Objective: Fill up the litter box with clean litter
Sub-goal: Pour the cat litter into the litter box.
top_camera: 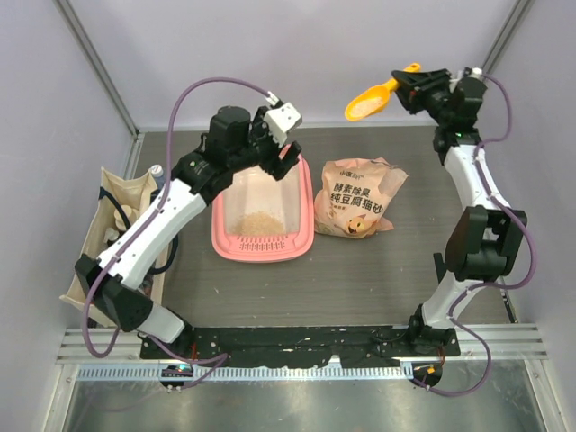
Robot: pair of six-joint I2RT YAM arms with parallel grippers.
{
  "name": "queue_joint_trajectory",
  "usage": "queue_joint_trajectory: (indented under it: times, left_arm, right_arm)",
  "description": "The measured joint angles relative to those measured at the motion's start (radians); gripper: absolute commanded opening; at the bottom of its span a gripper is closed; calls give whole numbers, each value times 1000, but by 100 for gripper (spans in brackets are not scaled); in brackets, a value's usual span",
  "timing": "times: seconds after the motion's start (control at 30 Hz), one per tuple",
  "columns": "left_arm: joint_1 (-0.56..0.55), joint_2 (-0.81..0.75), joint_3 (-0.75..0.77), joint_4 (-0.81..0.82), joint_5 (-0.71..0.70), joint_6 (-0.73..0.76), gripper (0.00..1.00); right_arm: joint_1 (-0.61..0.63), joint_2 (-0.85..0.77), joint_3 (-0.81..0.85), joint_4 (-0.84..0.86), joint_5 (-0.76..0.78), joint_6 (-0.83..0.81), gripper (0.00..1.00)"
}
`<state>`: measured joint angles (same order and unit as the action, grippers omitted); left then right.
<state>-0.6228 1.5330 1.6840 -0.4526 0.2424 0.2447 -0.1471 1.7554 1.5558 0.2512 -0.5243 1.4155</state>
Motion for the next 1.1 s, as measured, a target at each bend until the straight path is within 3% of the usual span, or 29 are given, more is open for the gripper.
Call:
queue_joint_trajectory:
  times: [0.17,0.5,0.73,1.1]
  left_arm:
    - [17,-129,-182,-24,-111,72,75]
    - [132,-285,-271,-45,-155,155,75]
    - [174,-367,-363,-22,-155,164,76]
    - [175,-470,-450,-2,-139,187,76]
  right_arm:
    - [175,58,34,-16,25,-34,1]
    - [438,163,-28,33,-7,-239,1]
    - [520,209,-47,55,-8,-499,1]
    - [757,203,-40,-49,114,-1143,1]
